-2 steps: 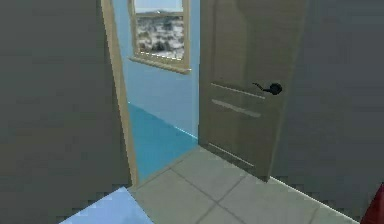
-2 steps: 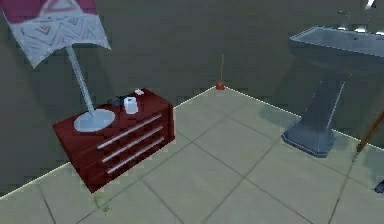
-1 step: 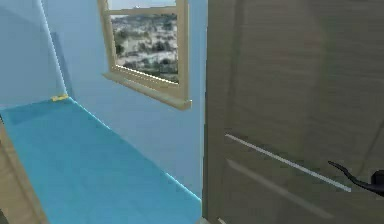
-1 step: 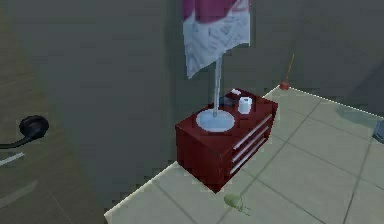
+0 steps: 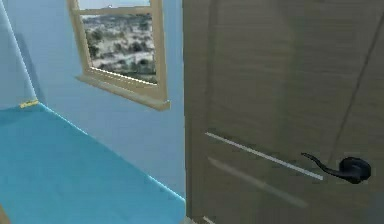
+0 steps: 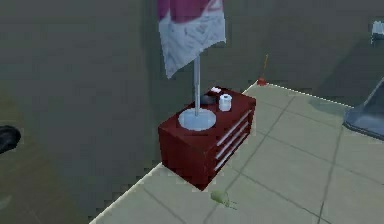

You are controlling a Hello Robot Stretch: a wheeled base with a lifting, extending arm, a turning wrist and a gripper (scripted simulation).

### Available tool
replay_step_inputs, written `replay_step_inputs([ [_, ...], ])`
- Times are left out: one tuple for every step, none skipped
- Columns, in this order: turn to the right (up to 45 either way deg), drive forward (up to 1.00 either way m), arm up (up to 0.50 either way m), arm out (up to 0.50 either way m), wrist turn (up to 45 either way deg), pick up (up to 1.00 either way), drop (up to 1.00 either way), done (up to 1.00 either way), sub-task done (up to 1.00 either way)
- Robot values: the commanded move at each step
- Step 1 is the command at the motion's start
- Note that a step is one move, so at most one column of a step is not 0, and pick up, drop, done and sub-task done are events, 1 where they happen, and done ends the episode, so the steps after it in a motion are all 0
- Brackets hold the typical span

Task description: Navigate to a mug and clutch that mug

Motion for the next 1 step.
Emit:
replay_step_inputs([
  [0.0, 0.65, 0.00, 0.00, 0.0, 0.00, 0.00, 0.00, 0.00],
])
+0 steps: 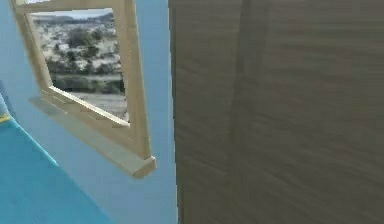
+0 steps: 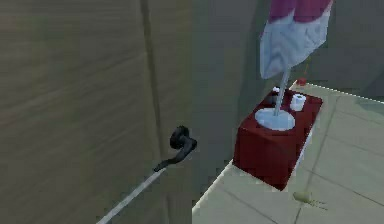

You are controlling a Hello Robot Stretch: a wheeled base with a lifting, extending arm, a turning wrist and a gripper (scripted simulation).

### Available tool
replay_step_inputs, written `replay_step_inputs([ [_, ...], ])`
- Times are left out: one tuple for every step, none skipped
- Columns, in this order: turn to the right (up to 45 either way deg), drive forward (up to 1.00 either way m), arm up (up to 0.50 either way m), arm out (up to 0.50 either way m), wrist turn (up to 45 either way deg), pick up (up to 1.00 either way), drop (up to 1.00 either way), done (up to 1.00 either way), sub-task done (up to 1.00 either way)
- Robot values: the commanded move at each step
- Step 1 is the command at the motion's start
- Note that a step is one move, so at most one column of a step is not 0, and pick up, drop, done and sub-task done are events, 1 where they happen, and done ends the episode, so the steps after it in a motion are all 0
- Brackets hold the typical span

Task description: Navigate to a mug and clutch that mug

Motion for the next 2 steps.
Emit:
replay_step_inputs([
  [-45.0, 0.00, 0.00, 0.00, 0.0, 0.00, 0.00, 0.00, 0.00],
  [-3.0, 0.00, 0.00, 0.00, 0.0, 0.00, 0.00, 0.00, 0.00],
])
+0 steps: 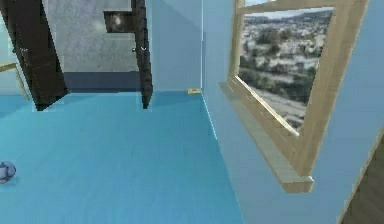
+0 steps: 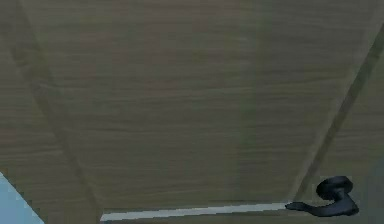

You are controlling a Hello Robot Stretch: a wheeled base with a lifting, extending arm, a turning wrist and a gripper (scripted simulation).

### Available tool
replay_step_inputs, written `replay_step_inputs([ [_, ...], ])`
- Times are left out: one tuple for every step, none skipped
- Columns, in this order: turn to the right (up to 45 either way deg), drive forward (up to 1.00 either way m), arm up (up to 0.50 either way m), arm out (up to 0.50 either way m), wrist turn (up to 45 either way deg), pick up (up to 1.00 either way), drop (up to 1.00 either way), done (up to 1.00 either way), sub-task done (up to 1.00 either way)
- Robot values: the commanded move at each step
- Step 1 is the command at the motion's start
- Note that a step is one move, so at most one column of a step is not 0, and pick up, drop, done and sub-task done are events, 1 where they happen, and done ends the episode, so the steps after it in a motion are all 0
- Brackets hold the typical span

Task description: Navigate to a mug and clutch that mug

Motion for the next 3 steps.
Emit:
replay_step_inputs([
  [0.0, 0.60, 0.00, 0.00, 0.0, 0.00, 0.00, 0.00, 0.00],
  [-45.0, 0.00, 0.00, 0.00, 0.0, 0.00, 0.00, 0.00, 0.00],
  [-39.0, 0.00, 0.00, 0.00, 0.0, 0.00, 0.00, 0.00, 0.00],
])
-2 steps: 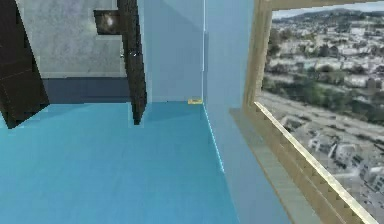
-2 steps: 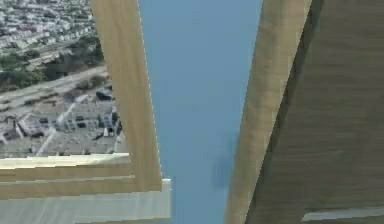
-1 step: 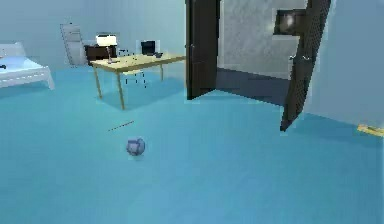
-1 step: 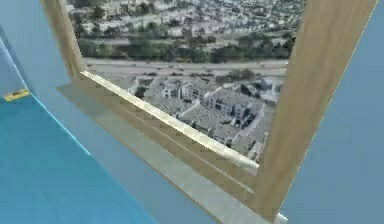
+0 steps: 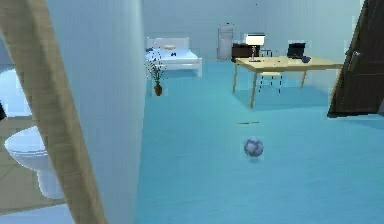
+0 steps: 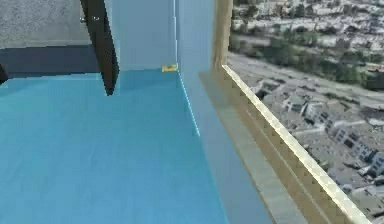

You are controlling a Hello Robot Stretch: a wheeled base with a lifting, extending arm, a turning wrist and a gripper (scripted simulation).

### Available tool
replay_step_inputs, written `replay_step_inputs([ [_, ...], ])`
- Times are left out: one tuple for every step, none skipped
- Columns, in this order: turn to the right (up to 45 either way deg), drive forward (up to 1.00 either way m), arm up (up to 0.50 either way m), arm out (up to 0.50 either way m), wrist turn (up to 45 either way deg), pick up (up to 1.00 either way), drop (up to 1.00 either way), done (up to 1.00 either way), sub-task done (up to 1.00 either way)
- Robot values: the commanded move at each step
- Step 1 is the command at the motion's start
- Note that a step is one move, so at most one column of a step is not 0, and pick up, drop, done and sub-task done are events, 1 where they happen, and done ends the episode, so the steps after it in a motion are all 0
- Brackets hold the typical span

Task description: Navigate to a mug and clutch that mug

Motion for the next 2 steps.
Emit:
replay_step_inputs([
  [0.0, 1.00, 0.00, 0.00, 0.0, 0.00, 0.00, 0.00, 0.00],
  [0.0, 1.00, 0.00, 0.00, 0.0, 0.00, 0.00, 0.00, 0.00],
])
